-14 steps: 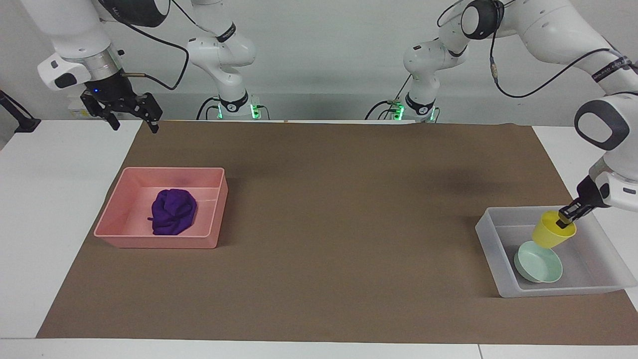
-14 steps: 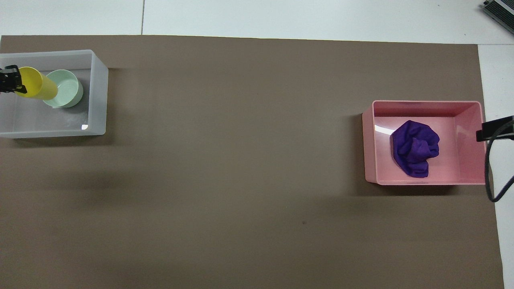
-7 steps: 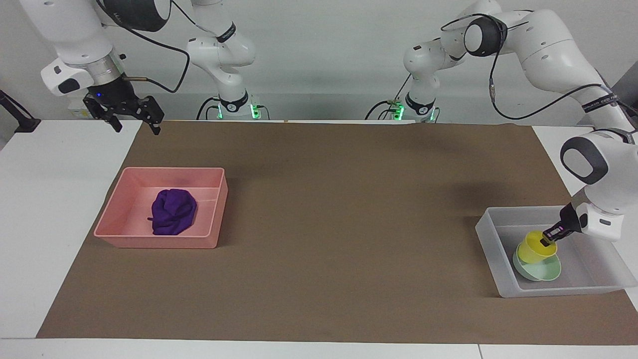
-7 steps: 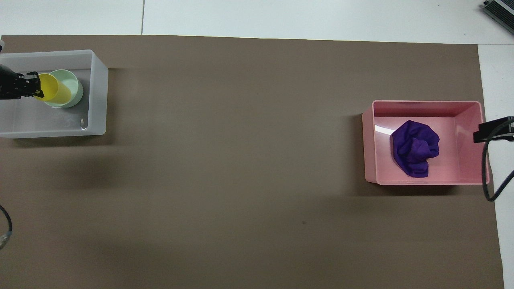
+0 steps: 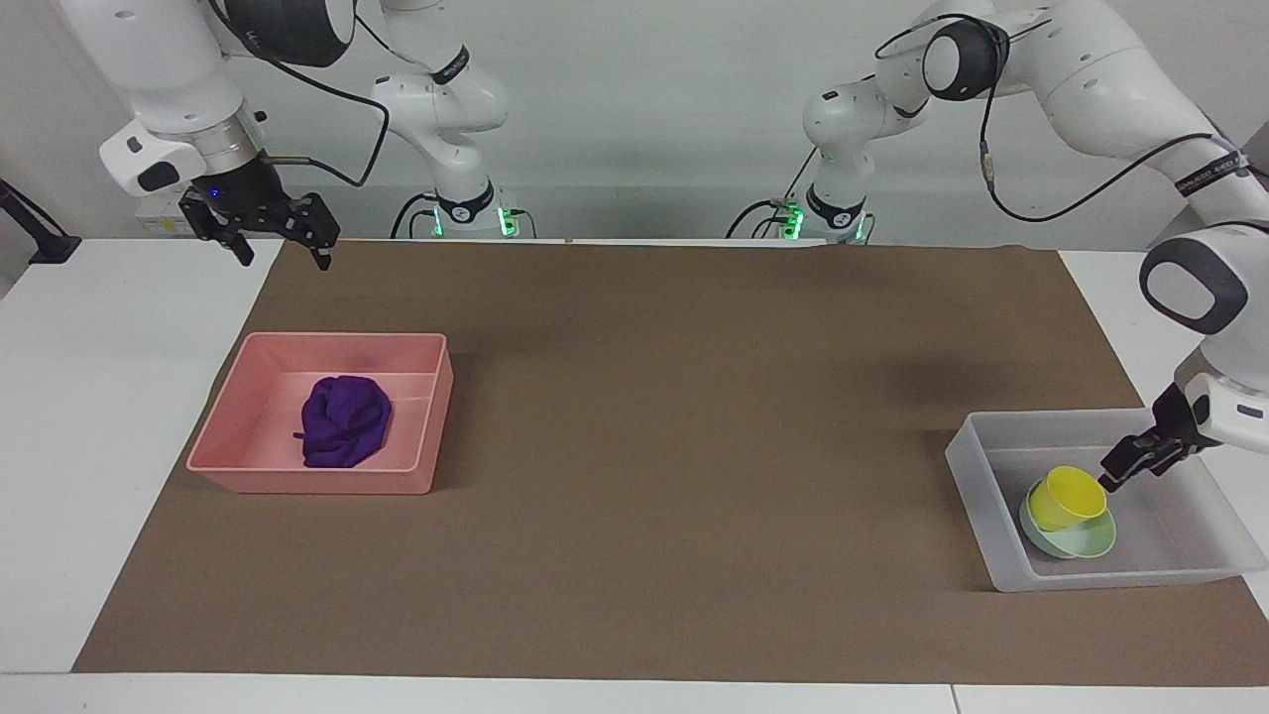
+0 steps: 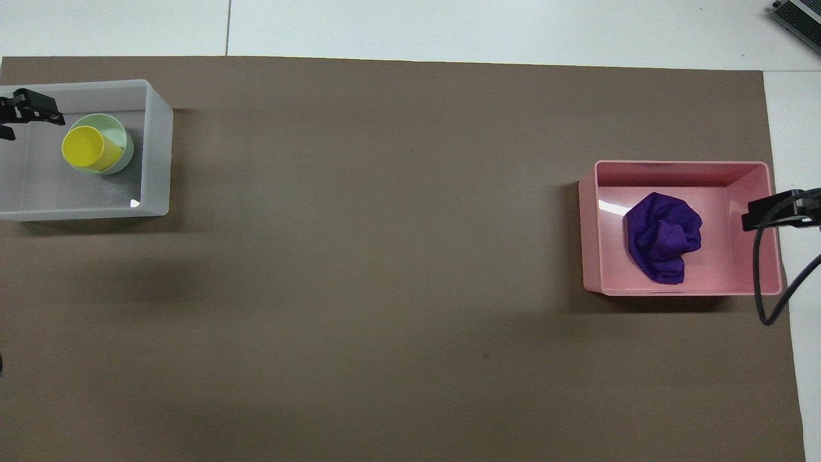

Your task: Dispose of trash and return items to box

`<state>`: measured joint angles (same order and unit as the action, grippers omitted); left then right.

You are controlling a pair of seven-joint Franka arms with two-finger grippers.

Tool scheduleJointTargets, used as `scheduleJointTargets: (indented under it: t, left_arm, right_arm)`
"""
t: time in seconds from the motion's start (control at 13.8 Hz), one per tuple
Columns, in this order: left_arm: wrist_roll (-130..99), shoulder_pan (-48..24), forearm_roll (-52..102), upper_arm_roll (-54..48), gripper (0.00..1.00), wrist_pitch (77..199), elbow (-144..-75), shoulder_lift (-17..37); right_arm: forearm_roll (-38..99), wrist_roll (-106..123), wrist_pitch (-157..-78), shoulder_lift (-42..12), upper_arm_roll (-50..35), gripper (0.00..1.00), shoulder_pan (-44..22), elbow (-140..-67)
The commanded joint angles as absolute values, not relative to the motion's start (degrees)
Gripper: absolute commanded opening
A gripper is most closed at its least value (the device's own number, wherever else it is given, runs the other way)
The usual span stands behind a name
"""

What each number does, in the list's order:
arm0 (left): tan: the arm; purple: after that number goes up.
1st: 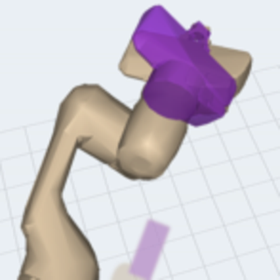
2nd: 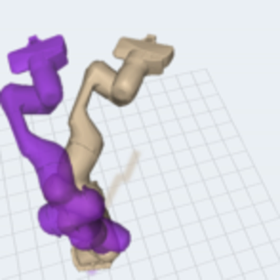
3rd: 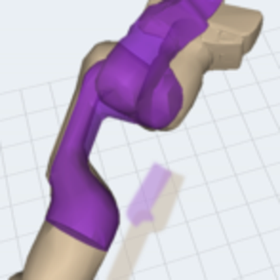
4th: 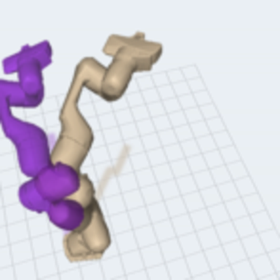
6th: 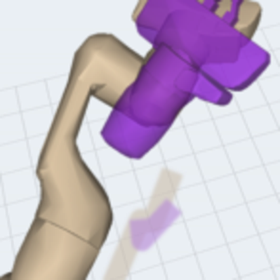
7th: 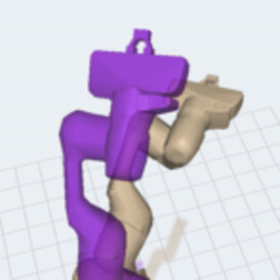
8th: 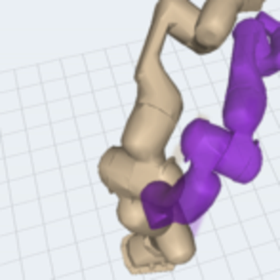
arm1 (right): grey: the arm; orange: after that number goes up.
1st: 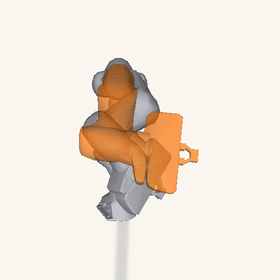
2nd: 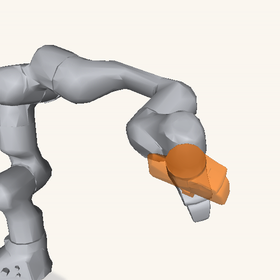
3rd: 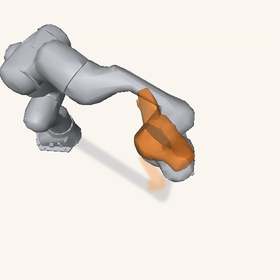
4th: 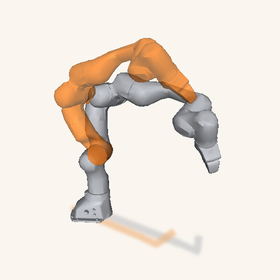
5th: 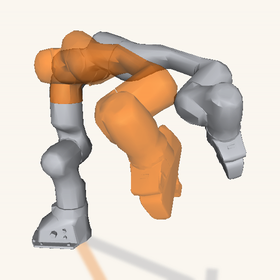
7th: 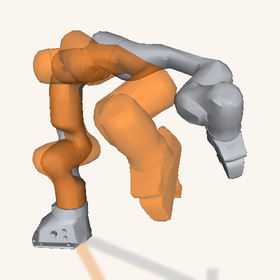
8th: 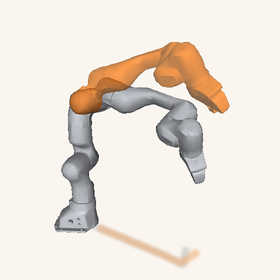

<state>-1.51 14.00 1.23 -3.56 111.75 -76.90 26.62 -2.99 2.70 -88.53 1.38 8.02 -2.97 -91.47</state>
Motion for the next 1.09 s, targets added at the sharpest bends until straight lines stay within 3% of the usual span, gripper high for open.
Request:
scheduleJointTargets:
  t: [0.0, 0.29, 0.65, 1.02]
  left_arm:
    - [-1.23, 11.36, 0.79, -4.21, 1.0, 98.15, -77.96, 18.67]
    - [-5.08, 3.8, -1.04, -4.22, 1.0, 85.96, -81.02, 10.92]
    - [-7.04, -0.34, -1.32, -3.78, 1.0, 101.25, -102.37, -3.31]
    - [-6.86, -2.64, -0.79, -2.72, 1.0, 93.87, -97.84, -3.25]
  right_arm:
    - [-3.08, 3.6, -89.21, 2.2, 7.82, 1.0, -2.81, -92.64]
    - [-2.9, 3.87, -89.3, 2.2, 7.82, 1.0, -2.81, -92.72]
    - [-2.9, 3.69, -89.21, 2.2, 7.82, 1.0, -2.81, -92.9]
    - [-2.81, 3.52, -89.38, 3.34, 7.82, 1.0, -3.34, -94.92]
